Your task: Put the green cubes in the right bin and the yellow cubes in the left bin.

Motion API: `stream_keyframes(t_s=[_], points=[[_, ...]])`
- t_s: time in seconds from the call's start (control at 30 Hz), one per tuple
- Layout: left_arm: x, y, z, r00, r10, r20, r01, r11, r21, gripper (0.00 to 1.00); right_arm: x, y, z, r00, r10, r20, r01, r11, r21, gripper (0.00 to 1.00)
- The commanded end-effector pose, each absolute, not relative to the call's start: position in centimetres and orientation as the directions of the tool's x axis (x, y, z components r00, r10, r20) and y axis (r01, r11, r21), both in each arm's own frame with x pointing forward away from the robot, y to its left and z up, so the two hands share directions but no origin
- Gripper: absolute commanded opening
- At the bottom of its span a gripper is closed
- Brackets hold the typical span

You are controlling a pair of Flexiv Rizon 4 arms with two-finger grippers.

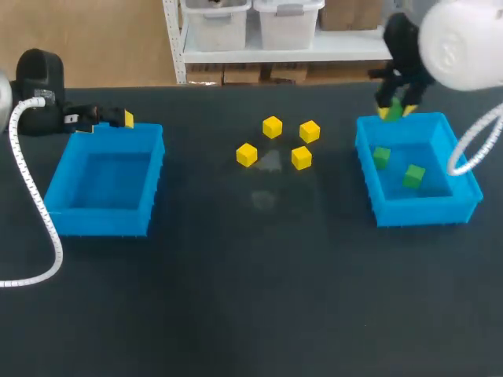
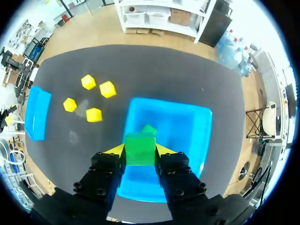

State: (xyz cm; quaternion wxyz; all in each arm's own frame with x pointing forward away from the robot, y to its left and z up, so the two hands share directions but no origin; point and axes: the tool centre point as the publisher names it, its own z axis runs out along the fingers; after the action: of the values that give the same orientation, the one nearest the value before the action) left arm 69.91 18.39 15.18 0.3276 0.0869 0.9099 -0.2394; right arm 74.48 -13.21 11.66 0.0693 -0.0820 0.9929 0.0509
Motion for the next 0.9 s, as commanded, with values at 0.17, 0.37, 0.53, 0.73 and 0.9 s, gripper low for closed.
stream_keyframes(t_s=[0.17, 0.37, 0.53, 0.73, 0.9], points=[[69.9, 18.5, 15.1, -0.768, 0.001, -0.641, 0.319, 0.867, -0.382, 1.0, 72.6, -18.8, 9.9, -0.903, -0.087, -0.421, -0.146, 0.983, 0.111, 0.0], [69.9, 18.5, 15.1, -0.768, 0.001, -0.641, 0.319, 0.867, -0.382, 1.0, 72.5, -20.8, 9.4, -0.904, -0.098, -0.415, -0.159, 0.981, 0.115, 0.96], [69.9, 18.5, 15.1, -0.768, 0.001, -0.641, 0.319, 0.867, -0.382, 1.0, 72.4, -21.5, 9.5, -0.899, -0.119, -0.421, -0.187, 0.974, 0.125, 1.0], [69.9, 18.5, 15.1, -0.768, 0.001, -0.641, 0.319, 0.867, -0.382, 1.0, 72.7, -21.6, 10.0, -0.885, -0.151, -0.44, -0.23, 0.964, 0.132, 1.0], [69.9, 18.5, 15.1, -0.768, 0.001, -0.641, 0.319, 0.867, -0.382, 1.0, 73.2, -21.6, 11.1, -0.859, -0.145, -0.491, -0.254, 0.953, 0.163, 1.0]])
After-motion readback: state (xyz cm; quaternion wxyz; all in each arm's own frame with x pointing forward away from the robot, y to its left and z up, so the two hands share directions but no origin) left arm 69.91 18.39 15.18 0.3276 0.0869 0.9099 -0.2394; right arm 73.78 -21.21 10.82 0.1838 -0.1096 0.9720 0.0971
